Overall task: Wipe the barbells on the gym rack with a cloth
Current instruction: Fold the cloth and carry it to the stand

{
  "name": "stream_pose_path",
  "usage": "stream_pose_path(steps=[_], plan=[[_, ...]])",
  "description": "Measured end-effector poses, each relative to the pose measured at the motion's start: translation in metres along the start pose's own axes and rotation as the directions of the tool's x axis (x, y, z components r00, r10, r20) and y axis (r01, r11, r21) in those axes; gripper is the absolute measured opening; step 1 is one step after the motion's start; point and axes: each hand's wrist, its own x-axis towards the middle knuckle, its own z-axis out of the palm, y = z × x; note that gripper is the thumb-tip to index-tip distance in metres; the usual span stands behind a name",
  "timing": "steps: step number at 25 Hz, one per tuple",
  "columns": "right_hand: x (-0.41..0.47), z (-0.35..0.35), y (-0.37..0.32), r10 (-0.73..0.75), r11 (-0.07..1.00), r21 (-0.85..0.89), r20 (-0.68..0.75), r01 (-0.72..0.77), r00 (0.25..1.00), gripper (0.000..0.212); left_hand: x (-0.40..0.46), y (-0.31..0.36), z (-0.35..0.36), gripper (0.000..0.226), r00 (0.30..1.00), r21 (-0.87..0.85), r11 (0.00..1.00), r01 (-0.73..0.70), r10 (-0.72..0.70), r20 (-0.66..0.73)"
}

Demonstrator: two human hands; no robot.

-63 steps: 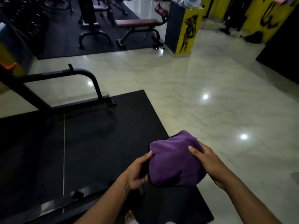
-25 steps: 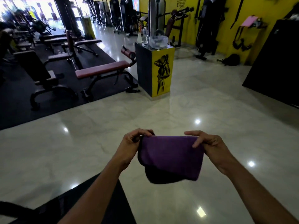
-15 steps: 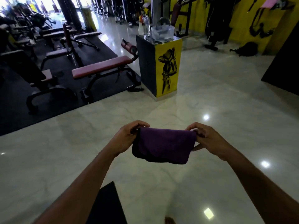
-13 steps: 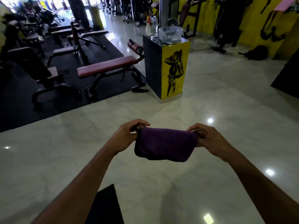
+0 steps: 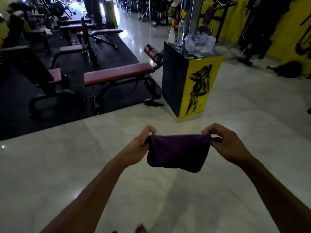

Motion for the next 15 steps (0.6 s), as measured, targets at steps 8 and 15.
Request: stream_pose_path(steps=[8, 15], plan=[[0.158, 0.044, 0.039, 0.656, 0.594, 0.699, -0.134, -0.398, 0.743, 0.025, 0.191, -0.055, -0.011, 0.059, 0.852, -0.73, 0.501, 0.465, -0.478, 0.215], [0.324, 0.0, 0.115, 0.739, 0.547, 0.687, -0.129, -0.478, 0.661, 0.043, 0.391, -0.081, -0.02, 0.026, 0.87, -0.565, 0.689, 0.455, -0.478, 0.119]])
